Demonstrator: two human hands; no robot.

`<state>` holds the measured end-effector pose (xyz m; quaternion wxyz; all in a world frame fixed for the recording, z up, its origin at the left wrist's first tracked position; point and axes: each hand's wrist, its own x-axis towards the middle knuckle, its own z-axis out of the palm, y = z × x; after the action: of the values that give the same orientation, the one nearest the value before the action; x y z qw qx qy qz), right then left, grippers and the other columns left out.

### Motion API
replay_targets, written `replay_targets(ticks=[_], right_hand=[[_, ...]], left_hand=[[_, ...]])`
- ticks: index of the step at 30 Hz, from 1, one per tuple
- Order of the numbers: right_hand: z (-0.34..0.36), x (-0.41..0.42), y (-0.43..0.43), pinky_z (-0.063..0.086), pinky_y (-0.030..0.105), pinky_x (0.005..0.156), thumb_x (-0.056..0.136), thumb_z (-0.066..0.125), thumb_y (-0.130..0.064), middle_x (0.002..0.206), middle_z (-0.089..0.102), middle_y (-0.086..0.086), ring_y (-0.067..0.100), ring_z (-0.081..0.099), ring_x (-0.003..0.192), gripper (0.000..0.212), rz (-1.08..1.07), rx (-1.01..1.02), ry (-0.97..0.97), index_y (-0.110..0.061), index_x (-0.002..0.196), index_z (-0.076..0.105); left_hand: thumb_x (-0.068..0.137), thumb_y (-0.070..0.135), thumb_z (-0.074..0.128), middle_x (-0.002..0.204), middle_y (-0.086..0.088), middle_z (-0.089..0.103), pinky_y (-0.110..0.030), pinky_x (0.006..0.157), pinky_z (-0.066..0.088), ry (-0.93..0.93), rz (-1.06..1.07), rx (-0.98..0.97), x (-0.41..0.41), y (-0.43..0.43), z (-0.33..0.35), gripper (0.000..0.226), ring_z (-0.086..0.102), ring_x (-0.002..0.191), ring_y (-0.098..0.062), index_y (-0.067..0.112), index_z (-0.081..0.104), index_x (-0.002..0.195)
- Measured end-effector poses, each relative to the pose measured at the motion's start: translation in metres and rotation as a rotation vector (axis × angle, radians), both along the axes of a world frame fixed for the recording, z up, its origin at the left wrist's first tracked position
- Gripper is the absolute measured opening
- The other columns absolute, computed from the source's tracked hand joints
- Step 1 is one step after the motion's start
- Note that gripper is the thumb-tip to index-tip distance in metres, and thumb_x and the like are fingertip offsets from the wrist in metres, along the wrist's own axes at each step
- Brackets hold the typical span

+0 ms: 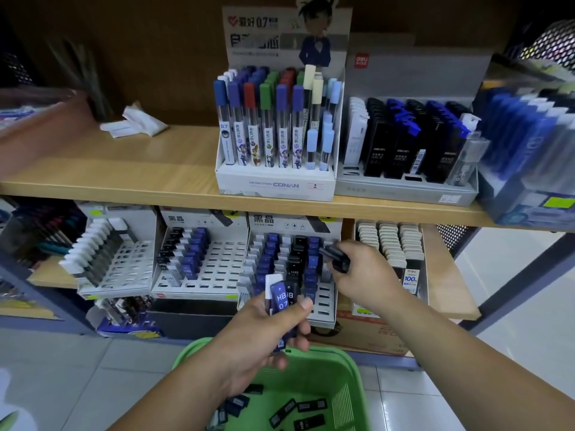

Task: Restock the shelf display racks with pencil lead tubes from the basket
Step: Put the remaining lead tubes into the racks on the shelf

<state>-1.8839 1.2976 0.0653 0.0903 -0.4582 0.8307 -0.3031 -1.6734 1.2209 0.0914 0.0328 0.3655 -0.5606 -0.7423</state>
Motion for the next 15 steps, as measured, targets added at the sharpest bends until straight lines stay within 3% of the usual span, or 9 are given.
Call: replay_targets(ticks=[3,5,6,8,11,13,15], right_hand=[[0.009,0.001,0.002,0.05,0.025,0.062,0.094,0.074,-0.022,0.073,0.07,-0.012,0.007,0.065,0.068,0.001,-0.165,-0.182,-0.462,-0.022,0.094,0.073],[0.023,0.007,0.01,0.036,0.026,0.049,0.095,0.075,-0.022,0.063,0.06,-0.004,0.012,0.049,0.048,0.01,-0.184,-0.231,-0.819,-0.013,0.095,0.07],[0.029,0.01,0.015,0.032,0.027,0.047,0.095,0.074,-0.024,0.065,0.056,0.003,0.016,0.044,0.048,0.016,-0.143,-0.211,-0.984,-0.01,0.095,0.066],[0.039,0.017,0.024,0.04,0.028,0.047,0.098,0.069,-0.032,0.069,0.055,0.009,0.02,0.046,0.05,0.024,-0.005,-0.047,-1.218,-0.009,0.099,0.063],[0.043,0.022,0.036,0.057,0.037,0.056,0.101,0.061,-0.042,0.071,0.052,0.007,0.02,0.05,0.053,0.03,0.152,0.208,-1.401,-0.012,0.104,0.06],[0.039,0.02,0.043,0.051,0.028,0.047,0.1,0.064,-0.043,0.075,0.053,0.006,0.017,0.049,0.052,0.031,0.268,0.293,-1.446,-0.013,0.106,0.059],[0.034,0.019,0.047,0.034,0.019,0.037,0.096,0.071,-0.04,0.076,0.053,0.005,0.012,0.043,0.051,0.032,0.335,0.359,-1.454,-0.012,0.111,0.062]], left_hand=[[0.09,0.026,0.08,0.079,-0.007,0.065,-0.032,0.056,0.045,0.01,0.023,-0.021,-0.001,-0.001,-0.006,0.029,0.069,0.076,-0.021,0.012,0.062,0.107],[0.088,0.024,0.082,0.076,-0.008,0.063,-0.034,0.056,0.046,0.021,0.043,-0.045,-0.003,-0.002,-0.009,0.028,0.067,0.073,-0.022,0.01,0.063,0.104],[0.087,0.025,0.083,0.075,-0.008,0.063,-0.034,0.056,0.045,0.028,0.062,-0.056,-0.005,-0.002,-0.009,0.027,0.066,0.071,-0.022,0.01,0.064,0.1],[0.085,0.027,0.084,0.073,-0.009,0.061,-0.033,0.054,0.043,0.051,0.109,-0.085,-0.009,-0.004,-0.008,0.023,0.062,0.067,-0.022,0.013,0.067,0.087],[0.086,0.035,0.082,0.072,-0.01,0.062,-0.033,0.054,0.042,0.086,0.16,-0.113,-0.014,-0.006,-0.004,0.026,0.059,0.066,-0.022,0.014,0.067,0.079],[0.088,0.041,0.079,0.071,-0.009,0.063,-0.033,0.056,0.042,0.098,0.179,-0.126,-0.015,-0.005,-0.002,0.031,0.057,0.066,-0.022,0.012,0.069,0.082],[0.091,0.042,0.076,0.071,-0.008,0.063,-0.033,0.056,0.041,0.129,0.185,-0.141,-0.015,-0.004,-0.001,0.033,0.055,0.064,-0.022,0.01,0.07,0.086]])
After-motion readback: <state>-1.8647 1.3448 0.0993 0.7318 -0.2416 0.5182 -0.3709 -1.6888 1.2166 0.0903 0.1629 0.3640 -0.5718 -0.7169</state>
